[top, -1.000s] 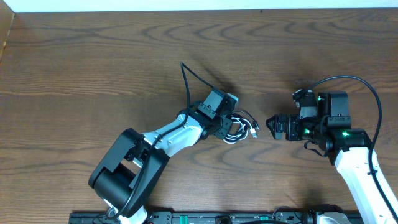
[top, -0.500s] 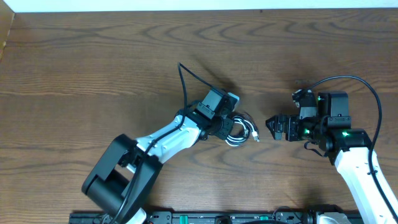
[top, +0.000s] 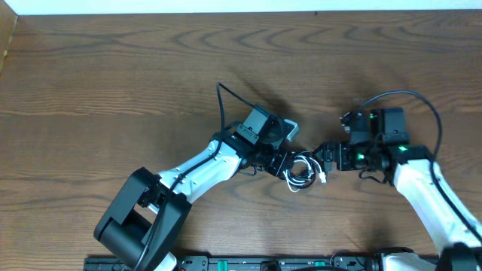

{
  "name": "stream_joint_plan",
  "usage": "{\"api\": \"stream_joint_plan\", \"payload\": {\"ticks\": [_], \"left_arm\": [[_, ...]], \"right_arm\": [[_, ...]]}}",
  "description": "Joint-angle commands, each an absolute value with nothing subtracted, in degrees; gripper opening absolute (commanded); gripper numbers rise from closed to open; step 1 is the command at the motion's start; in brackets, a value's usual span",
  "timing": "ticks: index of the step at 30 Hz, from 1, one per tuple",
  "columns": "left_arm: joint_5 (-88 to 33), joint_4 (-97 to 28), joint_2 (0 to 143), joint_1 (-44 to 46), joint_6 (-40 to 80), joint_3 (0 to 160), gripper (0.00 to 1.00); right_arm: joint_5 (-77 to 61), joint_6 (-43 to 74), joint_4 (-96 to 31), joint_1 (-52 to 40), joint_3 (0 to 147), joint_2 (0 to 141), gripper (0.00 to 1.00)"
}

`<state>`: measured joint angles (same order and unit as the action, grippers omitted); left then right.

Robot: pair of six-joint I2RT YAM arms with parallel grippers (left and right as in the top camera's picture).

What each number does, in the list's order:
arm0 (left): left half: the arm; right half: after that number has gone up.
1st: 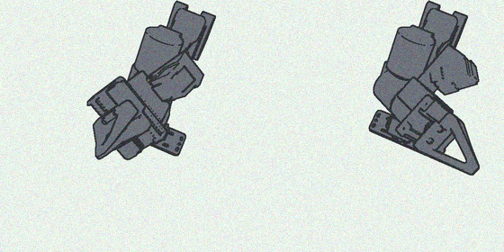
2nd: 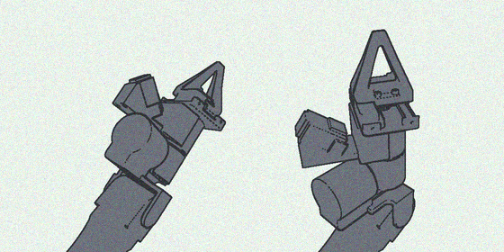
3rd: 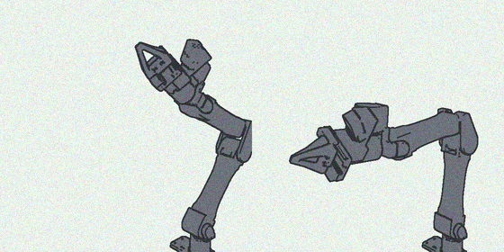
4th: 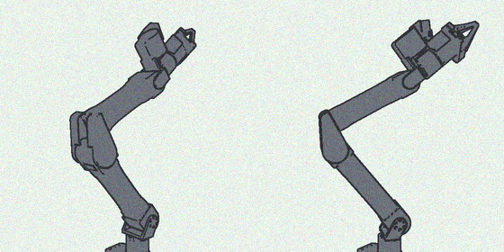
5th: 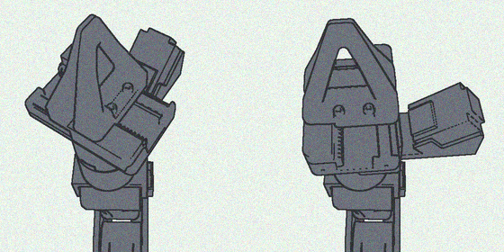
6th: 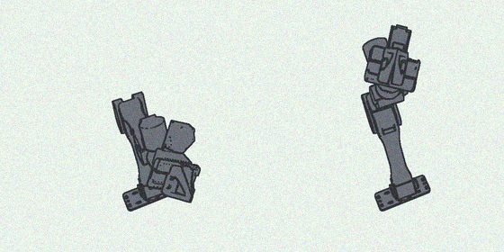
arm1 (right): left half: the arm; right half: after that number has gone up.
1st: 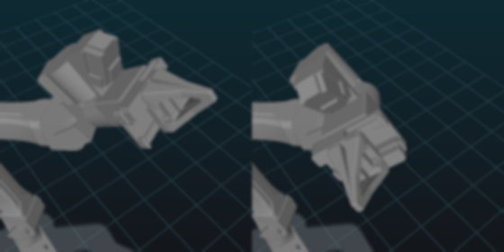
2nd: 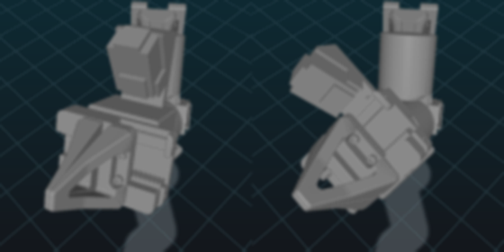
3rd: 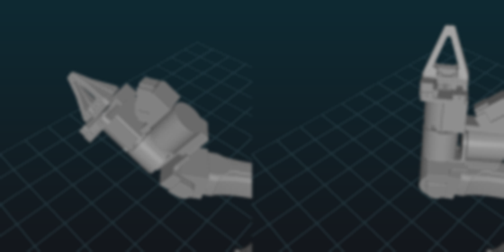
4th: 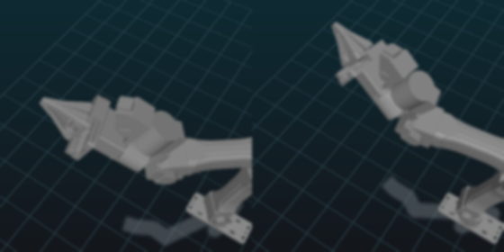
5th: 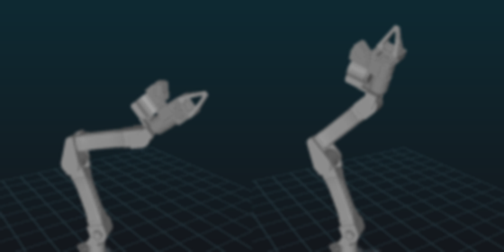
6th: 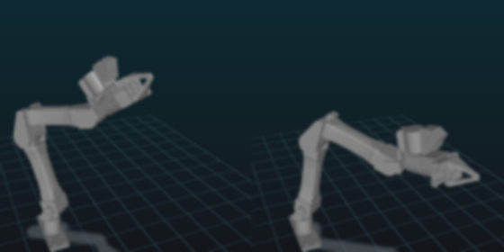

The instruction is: Untangle cables

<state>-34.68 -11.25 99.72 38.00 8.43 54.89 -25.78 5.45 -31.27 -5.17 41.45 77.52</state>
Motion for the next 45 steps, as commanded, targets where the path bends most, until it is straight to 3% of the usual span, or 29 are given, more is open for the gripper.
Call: {"api": "stream_joint_plan", "payload": {"ticks": [1, 17, 18, 21, 23, 27, 43, 44, 45], "left_arm": [[-39.48, -11.27, 98.87, 38.06, 8.64, 54.35, 0.08], [-39.46, -11.25, 98.65, 37.91, 8.67, 54.35, 0.07], [-39.48, -11.22, 98.65, 37.91, 8.67, 54.35, 0.07], [-39.44, -11.25, 98.35, 37.82, 8.62, 54.35, 0.08], [-39.44, -11.25, 97.84, 37.26, 8.62, 54.35, 0.07], [-39.44, -11.77, 95.88, 34.79, 8.62, 54.35, 0.07], [-39.48, -19.68, 93.47, 23.18, 7.16, 54.35, 0.08], [-39.55, -19.68, 92.86, 22.46, 7.18, 54.35, 0.09], [-39.81, -19.66, 92.29, 22.04, 7.18, 54.35, 0.17]], "right_arm": [[-26.94, 5.45, -29.45, -7.03, 41.39, 82.74, 0.99], [-27.55, 5.41, -28.47, -9.19, 41.39, 93.73, 0.72], [-27.49, 4.86, -28.42, -9.65, 41.39, 93.73, 0.65], [-24.67, 4.84, -28.16, -10.85, 41.39, 93.73, 0.31], [-21.19, 4.99, -28.27, -11.2, 41.39, 93.73, 0.15], [-17.87, 6.42, -28.25, -11.25, 41.39, 93.73, 0.01], [-17.47, 6.85, -28.27, -11.25, 41.39, 93.73, 0.01], [-17.47, 6.85, -28.29, -11.25, 41.39, 93.73, 0.01], [-17.47, 6.85, -28.32, -11.25, 41.39, 93.73, 0.01]]}}
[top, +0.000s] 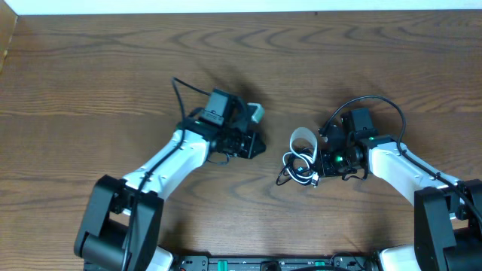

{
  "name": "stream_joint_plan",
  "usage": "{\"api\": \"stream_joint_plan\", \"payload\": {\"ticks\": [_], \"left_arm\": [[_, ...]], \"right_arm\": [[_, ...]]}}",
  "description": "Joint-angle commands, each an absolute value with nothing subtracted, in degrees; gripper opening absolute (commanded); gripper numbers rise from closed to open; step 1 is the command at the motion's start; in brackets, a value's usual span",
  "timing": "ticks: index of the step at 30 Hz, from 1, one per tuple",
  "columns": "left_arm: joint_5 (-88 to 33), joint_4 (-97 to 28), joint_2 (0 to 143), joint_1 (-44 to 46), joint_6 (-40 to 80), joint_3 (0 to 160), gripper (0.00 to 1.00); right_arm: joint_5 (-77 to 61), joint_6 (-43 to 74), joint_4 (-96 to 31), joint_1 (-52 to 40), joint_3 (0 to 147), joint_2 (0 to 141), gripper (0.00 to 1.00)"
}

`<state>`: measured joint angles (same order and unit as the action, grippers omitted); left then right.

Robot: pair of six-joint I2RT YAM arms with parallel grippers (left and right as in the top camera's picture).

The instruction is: Untangle cables

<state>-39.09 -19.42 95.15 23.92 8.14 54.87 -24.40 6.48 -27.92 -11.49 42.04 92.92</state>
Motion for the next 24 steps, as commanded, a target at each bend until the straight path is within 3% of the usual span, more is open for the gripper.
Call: {"api": "stream_joint_plan", "payload": {"ticks": [1, 3, 9, 16, 24], "left_arm": [[-40.1, -19.68, 91.61, 21.87, 7.18, 54.35, 0.32], [-40.1, -20.03, 91.0, 22.11, 7.18, 54.35, 0.42], [-40.07, -25.98, 90.98, 27.55, 7.16, 54.33, 0.55], [-30.72, -26.65, 91.0, 34.65, 7.16, 52.25, 0.55], [-23.55, -19.09, 91.39, 40.03, 7.18, 50.76, 0.55]], "right_arm": [[-17.47, 6.85, -28.29, -11.25, 41.39, 93.73, 0.01], [-17.5, 6.85, -28.23, -11.25, 41.39, 93.73, 0.01], [-17.5, 6.85, -28.08, -11.25, 41.39, 93.73, 0.01], [-17.47, 6.85, -28.05, -11.25, 41.39, 93.73, 0.01], [-17.5, 6.85, -28.08, -11.25, 41.39, 93.73, 0.01]]}}
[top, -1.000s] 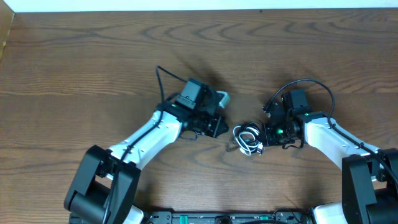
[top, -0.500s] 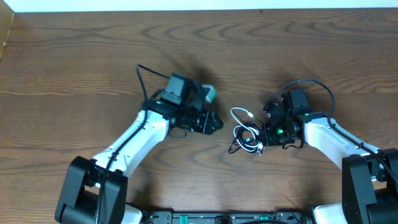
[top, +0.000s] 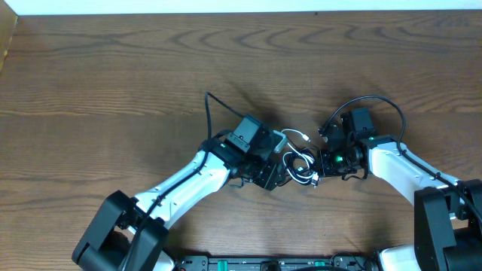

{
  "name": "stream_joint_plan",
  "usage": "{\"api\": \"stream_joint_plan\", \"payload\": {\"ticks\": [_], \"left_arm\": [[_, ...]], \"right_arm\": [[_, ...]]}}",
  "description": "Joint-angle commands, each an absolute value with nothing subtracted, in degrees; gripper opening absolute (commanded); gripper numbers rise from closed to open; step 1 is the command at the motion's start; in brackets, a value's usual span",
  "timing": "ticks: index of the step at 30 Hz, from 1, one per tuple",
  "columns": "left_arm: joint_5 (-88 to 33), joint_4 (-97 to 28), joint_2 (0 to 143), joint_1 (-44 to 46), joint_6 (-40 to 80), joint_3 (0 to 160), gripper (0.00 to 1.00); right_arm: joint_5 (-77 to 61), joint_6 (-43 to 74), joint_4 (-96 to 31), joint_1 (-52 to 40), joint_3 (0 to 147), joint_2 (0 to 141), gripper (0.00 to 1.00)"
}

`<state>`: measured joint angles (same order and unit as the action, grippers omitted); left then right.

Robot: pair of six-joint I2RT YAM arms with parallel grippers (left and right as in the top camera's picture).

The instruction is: Untangle cables

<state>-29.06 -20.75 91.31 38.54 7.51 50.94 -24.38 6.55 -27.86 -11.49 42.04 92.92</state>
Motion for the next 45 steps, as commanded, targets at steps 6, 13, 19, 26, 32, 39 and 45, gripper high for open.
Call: {"api": "stream_joint_plan", "payload": {"ticks": [6, 13, 19, 26, 32, 39, 45], "left_arm": [[-21.32, -14.76, 93.82, 42.28, 7.2, 50.76, 0.55], [-21.32, -10.0, 95.92, 42.52, 7.44, 50.76, 0.54], [-21.34, -9.34, 97.49, 42.52, 7.84, 50.76, 0.26], [-22.04, -10.04, 97.89, 42.57, 10.26, 50.78, 0.07], [-22.04, -13.98, 93.27, 40.91, 10.37, 52.07, 0.07], [-39.99, -15.81, 86.0, 32.86, 13.13, 54.3, 0.07], [-42.87, -15.18, 85.17, 29.93, 13.87, 54.28, 0.5]], "right_arm": [[-17.5, 6.85, -28.08, -11.25, 41.39, 93.73, 0.01], [-17.5, 6.85, -28.08, -11.25, 41.39, 93.73, 0.01], [-17.5, 6.85, -28.1, -11.25, 41.39, 93.73, 0.01], [-17.5, 6.83, -28.1, -11.25, 41.39, 93.73, 0.01], [-17.47, 6.83, -28.12, -11.25, 41.39, 93.73, 0.01], [-17.5, 6.85, -28.1, -11.25, 41.39, 93.73, 0.01], [-17.5, 6.85, -28.12, -11.25, 41.39, 93.73, 0.01]]}}
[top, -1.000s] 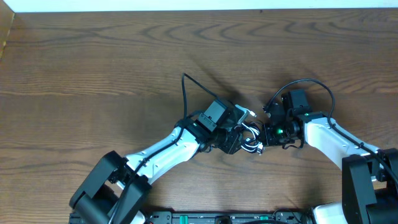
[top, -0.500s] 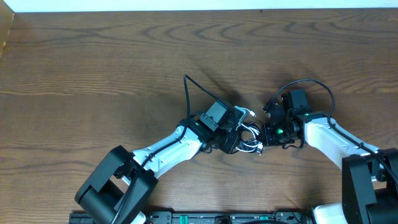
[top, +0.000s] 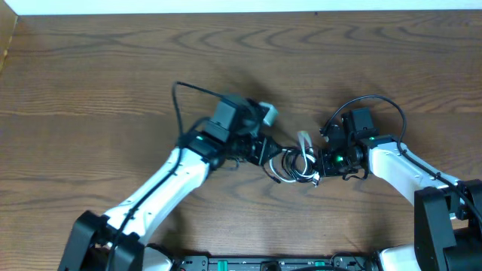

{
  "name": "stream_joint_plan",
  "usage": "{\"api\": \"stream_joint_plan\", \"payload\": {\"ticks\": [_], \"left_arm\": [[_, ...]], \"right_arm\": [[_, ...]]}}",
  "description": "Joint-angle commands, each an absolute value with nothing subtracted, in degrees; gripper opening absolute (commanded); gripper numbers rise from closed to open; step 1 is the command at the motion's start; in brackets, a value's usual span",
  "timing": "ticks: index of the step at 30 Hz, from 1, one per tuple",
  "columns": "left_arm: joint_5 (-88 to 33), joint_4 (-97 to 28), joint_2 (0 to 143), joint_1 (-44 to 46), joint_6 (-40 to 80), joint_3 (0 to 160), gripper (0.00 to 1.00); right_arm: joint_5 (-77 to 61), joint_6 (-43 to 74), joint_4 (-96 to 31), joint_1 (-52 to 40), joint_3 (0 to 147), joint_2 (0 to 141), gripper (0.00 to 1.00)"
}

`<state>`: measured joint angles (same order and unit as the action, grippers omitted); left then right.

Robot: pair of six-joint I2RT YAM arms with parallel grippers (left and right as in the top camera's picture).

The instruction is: Untangle cables

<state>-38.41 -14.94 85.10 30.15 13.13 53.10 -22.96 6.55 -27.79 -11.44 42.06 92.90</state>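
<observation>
A small tangle of black and white cables [top: 295, 164] lies on the wooden table [top: 113, 75] between the two arms, with a white plug end [top: 303, 140] sticking up from its top. My left gripper [top: 269, 153] is at the tangle's left edge, and a black loop runs up to its fingertips; it looks shut on that loop. At the tangle's right edge, my right gripper [top: 319, 164] looks shut on the cables beside a small white connector [top: 315, 179]. The fingers themselves are mostly hidden under the wrists.
The arms' own black leads arc above each wrist, the left lead [top: 181, 90] and the right lead [top: 376, 99]. A dark equipment rail [top: 263, 263] runs along the table's near edge. A white wall strip [top: 241, 6] borders the far edge.
My left gripper has moved up and to the left, from on top of the tangle to its left edge. The tangle now reaches further left. The right gripper has stayed put.
First both grippers met at the tangle lower on the table. Then the left gripper was off to the left, apart from the tangle, which stayed at the right gripper. Then the left gripper was over the tangle, and now it sits at the tangle's left edge.
</observation>
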Motion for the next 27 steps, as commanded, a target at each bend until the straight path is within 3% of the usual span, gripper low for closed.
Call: {"api": "stream_joint_plan", "payload": {"ticks": [1, 14, 27], "left_arm": [[-42.87, -15.2, 85.45, 30.24, 13.87, 54.24, 0.55], [-28.38, -19.07, 91.81, 37.04, 13.85, 52.71, 0.57], [-13.17, -20.93, 93.91, 37.32, 13.87, 52.73, 0.57]], "right_arm": [[-17.5, 6.85, -28.12, -11.25, 41.39, 93.73, 0.01], [-17.5, 6.85, -28.1, -11.25, 41.39, 93.73, 0.01], [-18.59, 6.85, -28.08, -11.25, 41.39, 93.73, 0.01]]}}
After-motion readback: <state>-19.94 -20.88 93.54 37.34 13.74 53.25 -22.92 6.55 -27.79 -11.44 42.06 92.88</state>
